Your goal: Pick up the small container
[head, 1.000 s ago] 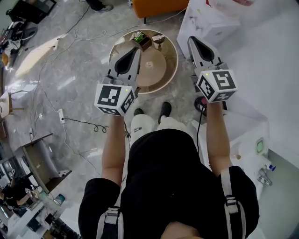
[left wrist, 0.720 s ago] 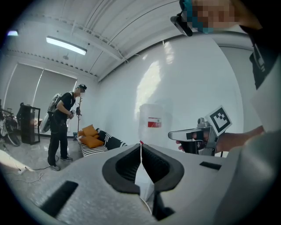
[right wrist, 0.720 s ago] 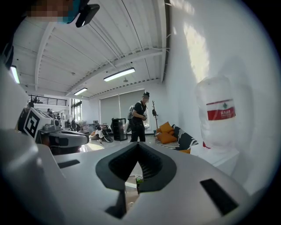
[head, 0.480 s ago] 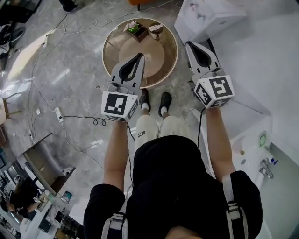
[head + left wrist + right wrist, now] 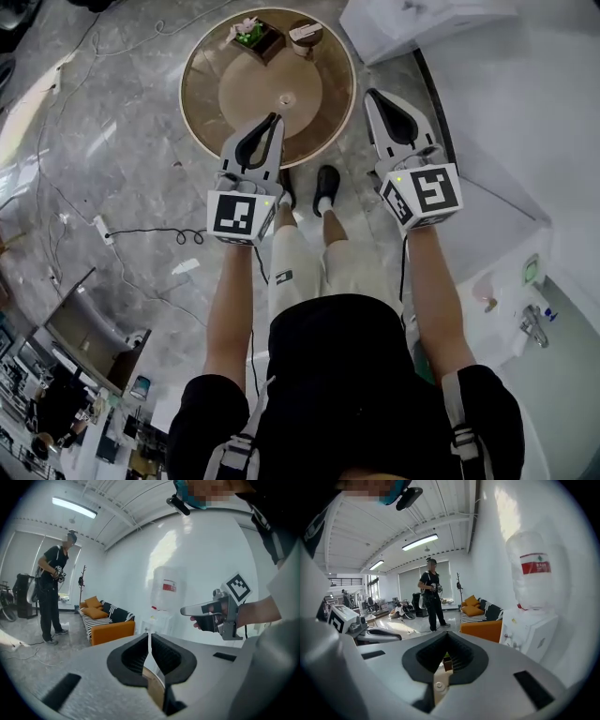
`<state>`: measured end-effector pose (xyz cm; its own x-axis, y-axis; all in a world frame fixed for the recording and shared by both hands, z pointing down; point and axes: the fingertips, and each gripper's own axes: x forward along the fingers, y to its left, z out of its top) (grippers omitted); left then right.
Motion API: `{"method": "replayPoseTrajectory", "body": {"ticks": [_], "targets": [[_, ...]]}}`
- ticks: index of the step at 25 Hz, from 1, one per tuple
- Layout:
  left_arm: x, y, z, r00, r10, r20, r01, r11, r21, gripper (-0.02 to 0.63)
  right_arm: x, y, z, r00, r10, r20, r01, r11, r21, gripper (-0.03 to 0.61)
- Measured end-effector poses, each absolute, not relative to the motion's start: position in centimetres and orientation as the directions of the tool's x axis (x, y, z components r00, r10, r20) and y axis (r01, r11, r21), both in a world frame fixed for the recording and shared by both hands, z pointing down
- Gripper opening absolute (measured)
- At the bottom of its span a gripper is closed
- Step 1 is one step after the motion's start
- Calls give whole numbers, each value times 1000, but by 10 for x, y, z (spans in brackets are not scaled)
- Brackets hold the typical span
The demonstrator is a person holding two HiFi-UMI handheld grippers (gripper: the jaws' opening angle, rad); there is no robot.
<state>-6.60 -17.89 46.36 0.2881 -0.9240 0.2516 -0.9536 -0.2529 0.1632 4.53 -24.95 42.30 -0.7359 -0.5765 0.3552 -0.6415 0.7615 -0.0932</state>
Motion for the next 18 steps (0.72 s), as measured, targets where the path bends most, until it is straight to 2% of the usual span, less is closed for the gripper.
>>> {"method": "replayPoseTrajectory", "body": {"ticks": [11,13,18], "targets": [[-60,-184,576,326,-889,322,-940,-268,212,27,44,-258,518,-721,-563,403,-655,745,-130,5],[-60,-188,591,334,-885,324,-936,-269,228,91,41,-259,531,-719,-560,411,-654,745,-128,5],[-56,-187,631,343,-869,356,-934,-274,230,112,40,-261,555,-711,-559,427,-662,737,-136,5]]}}
